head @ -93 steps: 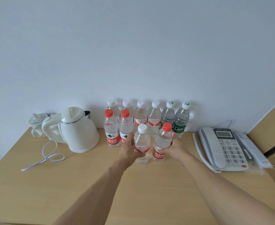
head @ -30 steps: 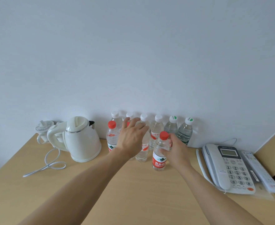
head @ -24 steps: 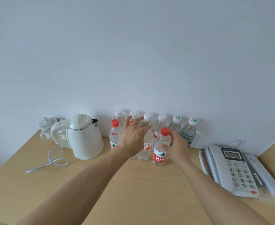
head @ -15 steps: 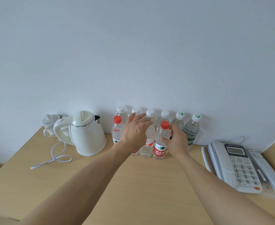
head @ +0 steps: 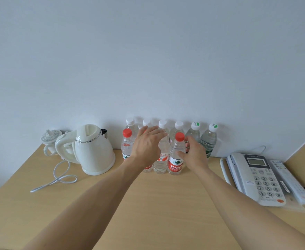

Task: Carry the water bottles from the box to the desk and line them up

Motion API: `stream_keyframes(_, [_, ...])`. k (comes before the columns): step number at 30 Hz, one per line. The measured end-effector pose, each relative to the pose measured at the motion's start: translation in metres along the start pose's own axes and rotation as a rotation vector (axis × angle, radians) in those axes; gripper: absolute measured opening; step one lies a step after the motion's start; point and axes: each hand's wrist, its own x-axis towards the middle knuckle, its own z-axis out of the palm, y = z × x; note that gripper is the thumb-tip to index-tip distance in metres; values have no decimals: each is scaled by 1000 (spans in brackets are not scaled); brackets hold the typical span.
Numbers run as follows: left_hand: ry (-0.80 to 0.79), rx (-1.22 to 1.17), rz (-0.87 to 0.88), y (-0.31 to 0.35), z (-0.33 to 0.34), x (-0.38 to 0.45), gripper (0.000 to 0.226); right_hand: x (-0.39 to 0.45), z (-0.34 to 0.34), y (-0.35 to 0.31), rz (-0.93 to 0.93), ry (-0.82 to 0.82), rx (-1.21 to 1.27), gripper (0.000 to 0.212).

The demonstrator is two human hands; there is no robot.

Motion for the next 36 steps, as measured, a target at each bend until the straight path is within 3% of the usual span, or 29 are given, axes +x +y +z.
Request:
stream_keyframes(23, [-20,19,16,-3,-4,1,71,-6,-3,-11,63,-13,-112,46])
stream_keyframes(32, [-112,46,-19,7,-12,29,39,-9,-19,-16,101,43,-273,46])
stream_keyframes(36, [-131,138,-11,18,-17,45,32,-7,-35,-20,90,120,-308,34])
